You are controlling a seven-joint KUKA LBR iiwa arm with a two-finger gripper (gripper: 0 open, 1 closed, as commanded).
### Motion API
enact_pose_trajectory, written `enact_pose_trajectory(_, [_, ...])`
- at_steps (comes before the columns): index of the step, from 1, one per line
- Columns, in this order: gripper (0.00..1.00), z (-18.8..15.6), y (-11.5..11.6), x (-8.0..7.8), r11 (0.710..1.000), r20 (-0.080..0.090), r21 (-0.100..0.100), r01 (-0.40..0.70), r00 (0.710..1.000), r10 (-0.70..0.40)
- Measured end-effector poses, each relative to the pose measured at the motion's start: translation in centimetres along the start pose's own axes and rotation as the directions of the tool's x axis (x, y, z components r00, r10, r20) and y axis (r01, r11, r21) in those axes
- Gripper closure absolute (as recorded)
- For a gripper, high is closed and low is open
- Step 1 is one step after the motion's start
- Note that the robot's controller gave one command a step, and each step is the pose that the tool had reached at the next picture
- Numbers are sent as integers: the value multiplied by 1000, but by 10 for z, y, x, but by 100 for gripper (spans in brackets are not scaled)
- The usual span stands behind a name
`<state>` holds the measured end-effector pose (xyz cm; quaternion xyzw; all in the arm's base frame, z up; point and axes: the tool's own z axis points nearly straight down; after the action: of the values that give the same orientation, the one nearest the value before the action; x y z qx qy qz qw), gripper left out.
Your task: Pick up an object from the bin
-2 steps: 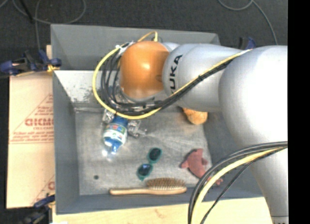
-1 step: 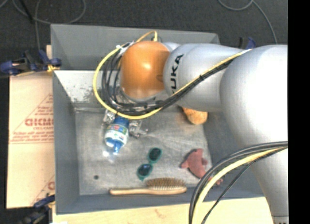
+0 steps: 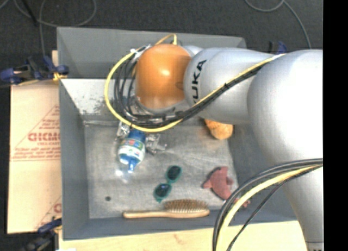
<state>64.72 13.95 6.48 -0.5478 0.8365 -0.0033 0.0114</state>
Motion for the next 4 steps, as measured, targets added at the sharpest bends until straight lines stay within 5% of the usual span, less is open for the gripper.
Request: enact_pose_trajectory(4, [100,-49,-1,1,1000,-13,-13,-11,1000,11])
